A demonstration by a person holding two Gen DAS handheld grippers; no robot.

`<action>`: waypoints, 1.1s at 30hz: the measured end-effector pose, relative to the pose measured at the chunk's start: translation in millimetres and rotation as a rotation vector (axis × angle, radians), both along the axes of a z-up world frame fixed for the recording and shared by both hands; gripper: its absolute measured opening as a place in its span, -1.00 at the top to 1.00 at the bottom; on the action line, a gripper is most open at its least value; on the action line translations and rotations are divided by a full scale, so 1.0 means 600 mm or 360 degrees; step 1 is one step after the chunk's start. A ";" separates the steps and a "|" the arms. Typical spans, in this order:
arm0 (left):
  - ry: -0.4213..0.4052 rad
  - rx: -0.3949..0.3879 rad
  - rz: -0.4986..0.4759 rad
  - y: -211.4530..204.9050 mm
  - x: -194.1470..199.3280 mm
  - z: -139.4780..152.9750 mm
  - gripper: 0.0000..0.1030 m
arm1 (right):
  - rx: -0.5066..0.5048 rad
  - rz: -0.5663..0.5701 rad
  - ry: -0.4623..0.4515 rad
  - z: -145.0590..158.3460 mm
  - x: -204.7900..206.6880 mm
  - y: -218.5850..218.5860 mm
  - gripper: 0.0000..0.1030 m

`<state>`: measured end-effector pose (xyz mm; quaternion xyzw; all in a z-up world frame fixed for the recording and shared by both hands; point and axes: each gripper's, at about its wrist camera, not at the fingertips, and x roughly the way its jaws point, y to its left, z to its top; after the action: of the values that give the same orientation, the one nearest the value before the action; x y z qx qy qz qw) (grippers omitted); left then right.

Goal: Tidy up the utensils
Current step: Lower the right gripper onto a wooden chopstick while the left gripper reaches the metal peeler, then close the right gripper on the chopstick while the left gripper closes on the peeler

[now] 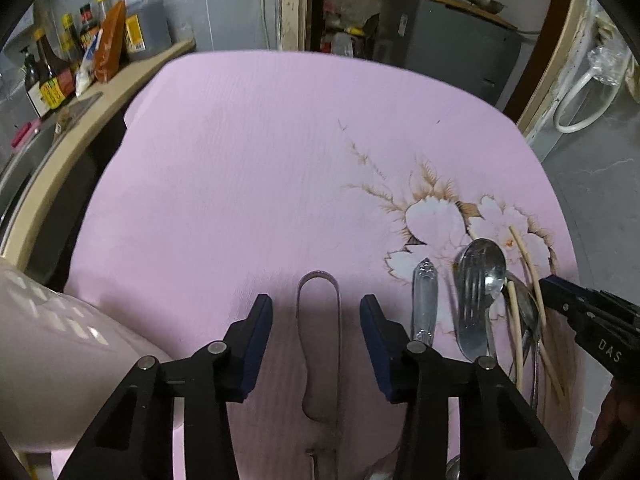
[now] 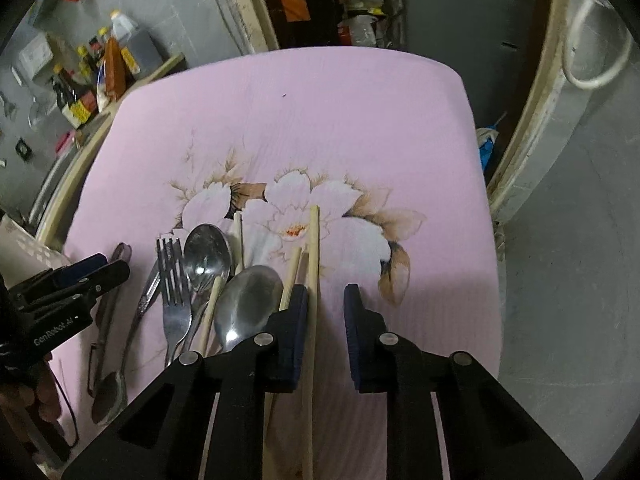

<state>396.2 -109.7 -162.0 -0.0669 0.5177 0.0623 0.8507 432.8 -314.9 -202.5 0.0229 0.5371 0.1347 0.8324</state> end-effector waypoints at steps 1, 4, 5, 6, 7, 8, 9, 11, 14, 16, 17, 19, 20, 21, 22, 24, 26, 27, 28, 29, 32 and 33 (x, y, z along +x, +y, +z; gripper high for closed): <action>0.0029 -0.0013 0.0001 0.001 0.003 -0.003 0.22 | -0.0023 0.0021 0.0008 0.001 0.005 0.004 0.68; 0.0069 -0.0035 -0.0006 0.004 0.009 -0.006 0.24 | -0.0101 0.0090 0.0040 0.006 0.018 0.016 0.67; 0.0086 -0.0040 -0.0012 0.003 0.011 -0.006 0.24 | -0.0144 0.0123 0.0049 0.007 0.022 0.023 0.67; 0.0095 -0.0043 -0.0015 0.004 0.013 -0.006 0.24 | -0.0180 0.0150 0.0055 0.008 0.024 0.028 0.67; 0.0109 -0.0043 -0.0020 0.004 0.015 -0.005 0.24 | -0.0227 0.0177 0.0065 0.010 0.027 0.036 0.67; 0.0127 -0.0040 -0.0026 0.003 0.018 -0.005 0.25 | -0.0261 0.0190 0.0072 0.011 0.032 0.044 0.67; 0.0140 -0.0035 -0.0032 0.001 0.021 -0.005 0.27 | -0.0282 0.0198 0.0076 0.014 0.034 0.049 0.67; 0.0154 -0.0014 -0.0052 0.000 0.025 -0.004 0.54 | -0.0301 0.0206 0.0077 0.018 0.037 0.053 0.73; 0.0168 -0.0044 -0.0087 -0.002 0.026 -0.002 0.54 | -0.0173 0.0157 0.0108 0.027 0.039 0.033 0.92; 0.0167 -0.0074 -0.0101 0.004 0.026 0.000 0.55 | -0.0012 0.0094 0.0135 0.031 0.038 0.015 0.92; 0.0146 -0.0090 -0.0107 0.003 0.022 0.006 0.55 | 0.0039 0.0066 0.0131 0.036 0.034 0.006 0.92; 0.0096 -0.0102 -0.0126 0.003 0.012 0.020 0.55 | 0.0139 0.0013 0.0102 0.050 0.023 -0.009 0.92; 0.0074 -0.0108 -0.0135 0.001 0.005 0.027 0.55 | 0.0175 -0.0004 0.0088 0.055 0.018 -0.014 0.92; 0.0044 -0.0117 -0.0152 -0.002 -0.002 0.036 0.55 | 0.0217 -0.0030 0.0056 0.068 0.008 -0.021 0.92; 0.0018 -0.0124 -0.0167 -0.004 -0.009 0.044 0.55 | 0.0231 -0.0045 0.0030 0.076 0.000 -0.026 0.92; -0.0025 -0.0133 -0.0189 -0.004 -0.019 0.057 0.55 | 0.0291 -0.0079 -0.0025 0.094 -0.016 -0.037 0.92; -0.0080 -0.0150 -0.0210 -0.006 -0.033 0.074 0.55 | 0.0368 -0.0124 -0.0081 0.111 -0.030 -0.049 0.92; -0.0107 -0.0160 -0.0217 -0.005 -0.040 0.081 0.55 | 0.0400 -0.0146 -0.0108 0.116 -0.037 -0.051 0.92; -0.0142 -0.0173 -0.0230 -0.005 -0.050 0.090 0.55 | 0.0420 -0.0161 -0.0126 0.113 -0.047 -0.050 0.92; -0.0169 -0.0184 -0.0242 0.000 -0.053 0.098 0.55 | 0.0456 -0.0183 -0.0159 0.122 -0.059 -0.054 0.92; -0.0240 -0.0207 -0.0277 0.006 -0.071 0.115 0.55 | 0.0539 -0.0240 -0.0243 0.131 -0.096 -0.053 0.92; -0.0266 -0.0214 -0.0288 0.010 -0.074 0.118 0.55 | 0.0570 -0.0256 -0.0269 0.132 -0.103 -0.052 0.92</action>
<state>351.7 -103.7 -91.1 -0.0818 0.4519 -0.0553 0.8866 370.7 -346.3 -123.1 0.2018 0.4293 0.1626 0.8652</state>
